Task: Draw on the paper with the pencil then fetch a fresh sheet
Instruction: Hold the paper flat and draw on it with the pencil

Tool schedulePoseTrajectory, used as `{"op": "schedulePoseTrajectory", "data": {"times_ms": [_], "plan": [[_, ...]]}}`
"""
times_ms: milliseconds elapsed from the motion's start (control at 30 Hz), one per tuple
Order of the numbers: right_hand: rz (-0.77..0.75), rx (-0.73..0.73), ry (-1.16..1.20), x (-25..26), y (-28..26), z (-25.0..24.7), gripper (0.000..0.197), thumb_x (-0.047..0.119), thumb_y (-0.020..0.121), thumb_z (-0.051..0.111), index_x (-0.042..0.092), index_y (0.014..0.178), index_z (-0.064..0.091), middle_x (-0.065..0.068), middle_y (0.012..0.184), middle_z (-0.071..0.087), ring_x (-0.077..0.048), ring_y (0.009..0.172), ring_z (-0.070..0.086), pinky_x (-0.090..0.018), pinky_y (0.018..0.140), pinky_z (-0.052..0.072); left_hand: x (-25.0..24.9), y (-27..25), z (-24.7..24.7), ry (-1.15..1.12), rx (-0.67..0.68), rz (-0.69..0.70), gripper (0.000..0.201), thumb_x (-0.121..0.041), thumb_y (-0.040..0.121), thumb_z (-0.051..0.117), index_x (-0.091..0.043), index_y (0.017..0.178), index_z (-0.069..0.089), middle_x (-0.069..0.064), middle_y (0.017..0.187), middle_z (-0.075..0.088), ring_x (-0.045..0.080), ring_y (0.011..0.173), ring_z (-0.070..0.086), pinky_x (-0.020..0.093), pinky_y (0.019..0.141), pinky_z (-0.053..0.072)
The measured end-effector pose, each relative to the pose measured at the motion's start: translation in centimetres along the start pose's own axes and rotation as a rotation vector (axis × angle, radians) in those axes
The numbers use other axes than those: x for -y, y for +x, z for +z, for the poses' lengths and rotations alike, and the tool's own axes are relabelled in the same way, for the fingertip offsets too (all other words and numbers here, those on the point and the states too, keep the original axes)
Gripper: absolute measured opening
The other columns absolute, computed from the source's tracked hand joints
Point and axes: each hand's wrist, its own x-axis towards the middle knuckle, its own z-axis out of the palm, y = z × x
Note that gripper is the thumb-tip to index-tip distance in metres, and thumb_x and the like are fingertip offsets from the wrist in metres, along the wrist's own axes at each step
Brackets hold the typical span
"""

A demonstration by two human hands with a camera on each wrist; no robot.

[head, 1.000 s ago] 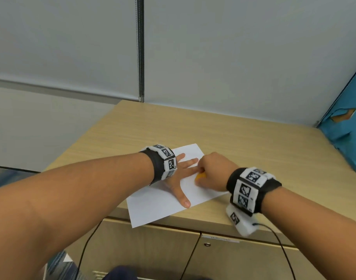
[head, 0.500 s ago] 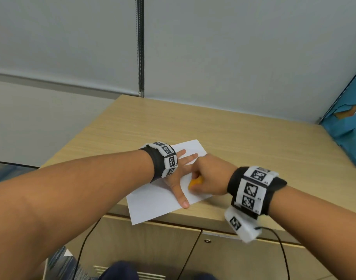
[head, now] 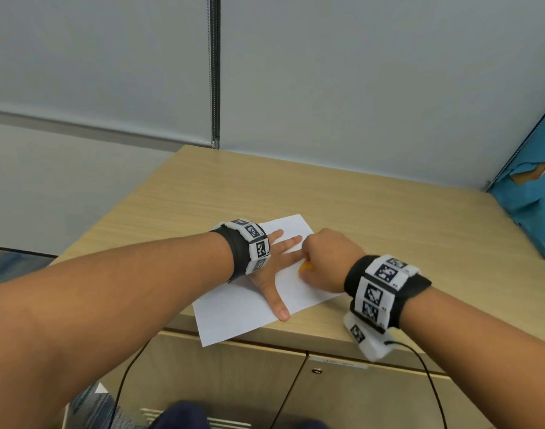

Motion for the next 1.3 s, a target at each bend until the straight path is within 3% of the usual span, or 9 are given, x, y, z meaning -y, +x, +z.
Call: {"op": "schedulePoseTrajectory", "data": {"times_ms": [167, 400, 567, 767, 867, 1033, 1167, 1233, 1300], "plan": [[-0.083, 0.066, 0.06, 0.9, -1.5, 0.7, 0.029, 0.038, 0.084, 0.075, 0.016, 0.102, 0.077, 0.0, 0.098, 0.073, -0.019, 0.088, 0.066, -0.036, 0.079, 0.059, 0.1, 0.3, -0.1, 0.029, 0.02, 0.002, 0.14, -0.094, 0.049, 0.061, -0.045, 0.15, -0.023, -0.004, 0.158, -0.038, 0.036, 0.146, -0.03, 0.068, 0.116, -0.003], [-0.032, 0.045, -0.055, 0.3, -1.9, 0.8, 0.028, 0.035, 0.087, 0.069, 0.015, 0.106, 0.075, -0.005, 0.103, 0.073, -0.026, 0.091, 0.068, -0.039, 0.082, 0.059, 0.5, -1.3, -0.2, -0.006, 0.05, -0.029, 0.139, -0.093, 0.049, 0.054, -0.042, 0.15, -0.027, 0.001, 0.161, -0.033, 0.037, 0.149, -0.023, 0.062, 0.119, -0.003], [-0.003, 0.042, -0.034, -1.7, -0.9, 0.0, 0.029, 0.035, 0.087, 0.071, 0.02, 0.112, 0.073, -0.003, 0.111, 0.069, -0.027, 0.101, 0.065, -0.039, 0.087, 0.057, 1.8, -2.5, 0.7, -0.018, 0.084, -0.113, 0.13, -0.094, 0.06, 0.053, -0.044, 0.149, -0.027, 0.002, 0.162, -0.03, 0.041, 0.151, -0.011, 0.065, 0.118, 0.005], [-0.026, 0.046, -0.031, -1.2, 0.1, -0.4, 0.023, 0.032, 0.088, 0.07, 0.011, 0.097, 0.073, -0.008, 0.095, 0.071, -0.028, 0.088, 0.067, -0.038, 0.077, 0.057, 0.1, -2.2, -0.6, 0.042, -0.012, 0.16, 0.139, -0.085, 0.06, 0.066, -0.033, 0.152, -0.024, -0.008, 0.164, -0.023, 0.026, 0.152, -0.015, 0.073, 0.113, 0.001], [-0.072, 0.045, -0.001, 0.0, -0.9, 0.4, 0.02, 0.033, 0.087, 0.07, 0.014, 0.094, 0.07, -0.002, 0.089, 0.066, -0.027, 0.086, 0.065, -0.036, 0.073, 0.054, 0.3, -1.5, -0.1, -0.028, -0.039, 0.174, 0.14, -0.081, 0.055, 0.074, -0.039, 0.153, -0.017, -0.014, 0.164, -0.019, 0.025, 0.152, -0.018, 0.072, 0.114, -0.001], [-0.188, 0.122, -0.005, 1.2, -2.9, 0.8, 0.019, 0.038, 0.085, 0.072, 0.02, 0.093, 0.07, 0.008, 0.081, 0.059, -0.016, 0.077, 0.056, -0.029, 0.067, 0.044, 0.1, -1.3, -0.1, -0.03, -0.036, 0.167, 0.141, -0.076, 0.058, 0.077, -0.036, 0.155, -0.017, -0.007, 0.164, -0.022, 0.026, 0.151, -0.019, 0.069, 0.116, -0.002], [0.009, 0.021, 0.011, -1.3, 0.1, -0.8, 0.021, 0.034, 0.082, 0.069, 0.013, 0.084, 0.069, -0.005, 0.083, 0.065, -0.029, 0.081, 0.066, -0.035, 0.066, 0.054, -0.1, -1.2, -0.1, -0.014, -0.034, 0.121, 0.143, -0.081, 0.06, 0.073, -0.031, 0.153, -0.024, -0.006, 0.164, -0.025, 0.027, 0.151, -0.02, 0.063, 0.116, -0.005], [-0.001, -0.003, 0.016, -0.7, 0.1, -0.4, 0.019, 0.03, 0.082, 0.068, 0.011, 0.084, 0.068, -0.007, 0.083, 0.065, -0.029, 0.079, 0.066, -0.035, 0.065, 0.054, -0.5, -1.5, -0.3, -0.015, -0.026, 0.124, 0.139, -0.076, 0.065, 0.073, -0.027, 0.155, -0.02, -0.004, 0.165, -0.023, 0.027, 0.151, -0.02, 0.057, 0.116, -0.008], [-0.093, 0.07, 0.012, 1.0, -1.3, 0.3, 0.018, 0.029, 0.084, 0.07, 0.011, 0.086, 0.07, -0.005, 0.083, 0.068, -0.024, 0.077, 0.064, -0.032, 0.064, 0.053, -0.7, -2.0, -0.6, -0.043, -0.029, 0.143, 0.131, -0.068, 0.07, 0.076, -0.027, 0.157, -0.013, -0.002, 0.165, -0.021, 0.027, 0.15, -0.022, 0.052, 0.117, -0.011]]}}
